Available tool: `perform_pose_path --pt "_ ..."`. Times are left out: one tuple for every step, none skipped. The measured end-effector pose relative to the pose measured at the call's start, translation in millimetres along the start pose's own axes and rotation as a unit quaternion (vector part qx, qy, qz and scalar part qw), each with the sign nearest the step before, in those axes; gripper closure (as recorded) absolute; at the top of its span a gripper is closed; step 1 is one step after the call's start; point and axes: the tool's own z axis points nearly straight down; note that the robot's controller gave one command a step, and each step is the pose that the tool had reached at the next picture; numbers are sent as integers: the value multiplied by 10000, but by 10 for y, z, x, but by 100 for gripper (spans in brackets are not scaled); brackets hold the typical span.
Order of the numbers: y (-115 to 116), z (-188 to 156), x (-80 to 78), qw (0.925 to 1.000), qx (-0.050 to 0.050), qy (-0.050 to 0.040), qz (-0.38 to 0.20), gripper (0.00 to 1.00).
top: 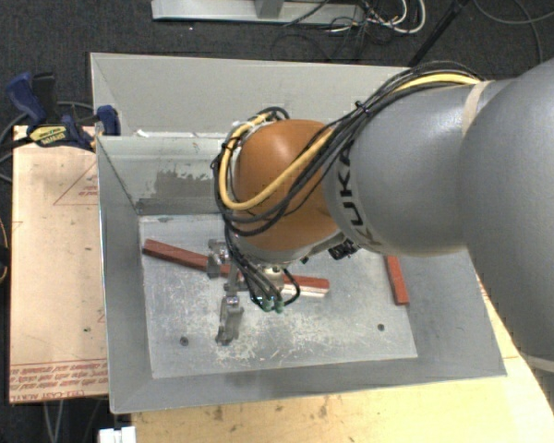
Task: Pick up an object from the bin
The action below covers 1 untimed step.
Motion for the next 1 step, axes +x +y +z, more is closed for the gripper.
perform_pose_path --pt "194 861 -696 9998 -8 -46 -184 0"
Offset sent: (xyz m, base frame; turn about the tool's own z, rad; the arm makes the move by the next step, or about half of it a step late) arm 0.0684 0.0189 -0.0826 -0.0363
